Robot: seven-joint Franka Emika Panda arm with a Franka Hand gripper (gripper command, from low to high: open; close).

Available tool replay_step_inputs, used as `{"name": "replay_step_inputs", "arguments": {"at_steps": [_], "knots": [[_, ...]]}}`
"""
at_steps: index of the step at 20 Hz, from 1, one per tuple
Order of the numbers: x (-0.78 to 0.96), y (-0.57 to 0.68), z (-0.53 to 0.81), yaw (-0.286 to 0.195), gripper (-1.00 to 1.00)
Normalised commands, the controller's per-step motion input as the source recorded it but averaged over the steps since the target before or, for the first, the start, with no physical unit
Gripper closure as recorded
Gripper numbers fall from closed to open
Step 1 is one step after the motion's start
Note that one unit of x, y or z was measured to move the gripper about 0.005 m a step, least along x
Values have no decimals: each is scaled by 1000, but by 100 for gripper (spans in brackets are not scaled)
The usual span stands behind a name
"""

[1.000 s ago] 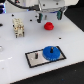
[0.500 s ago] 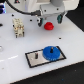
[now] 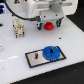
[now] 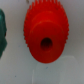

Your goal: Insert the blue gear onto the right peg, followed by the red gear

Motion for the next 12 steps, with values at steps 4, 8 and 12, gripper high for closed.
{"name": "replay_step_inputs", "arguments": {"at_steps": [4, 8, 12], "knots": [[-355, 56, -225, 0, 100], [-312, 54, -120, 0, 100], [-213, 5, -39, 0, 100]]}}
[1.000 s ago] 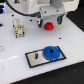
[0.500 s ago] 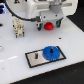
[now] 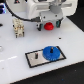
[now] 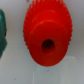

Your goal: Insert the blue gear onto the right peg, followed by the red gear

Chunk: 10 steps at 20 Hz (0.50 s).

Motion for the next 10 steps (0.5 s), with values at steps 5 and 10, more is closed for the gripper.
{"name": "replay_step_inputs", "arguments": {"at_steps": [5, 10], "knots": [[-10, 16, 27, 0, 100], [-39, 31, 78, 0, 100]]}}
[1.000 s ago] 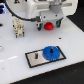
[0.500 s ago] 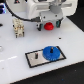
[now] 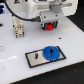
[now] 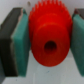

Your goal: Insert the blue gear onto the right peg, followed by the red gear

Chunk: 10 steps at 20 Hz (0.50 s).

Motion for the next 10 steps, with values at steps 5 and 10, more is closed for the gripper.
{"name": "replay_step_inputs", "arguments": {"at_steps": [5, 10], "knots": [[159, 29, 553, 0, 100], [398, -42, 634, 0, 100]]}}
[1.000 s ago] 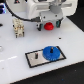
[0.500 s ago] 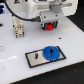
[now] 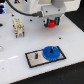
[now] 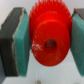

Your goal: Insert the blue gear onto the right peg, followed by the red gear

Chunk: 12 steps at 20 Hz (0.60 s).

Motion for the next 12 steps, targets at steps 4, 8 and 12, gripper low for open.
{"name": "replay_step_inputs", "arguments": {"at_steps": [4, 8, 12], "knots": [[602, -154, 584, 0, 100], [680, -174, 560, 0, 100], [724, -171, 518, 0, 100]]}}
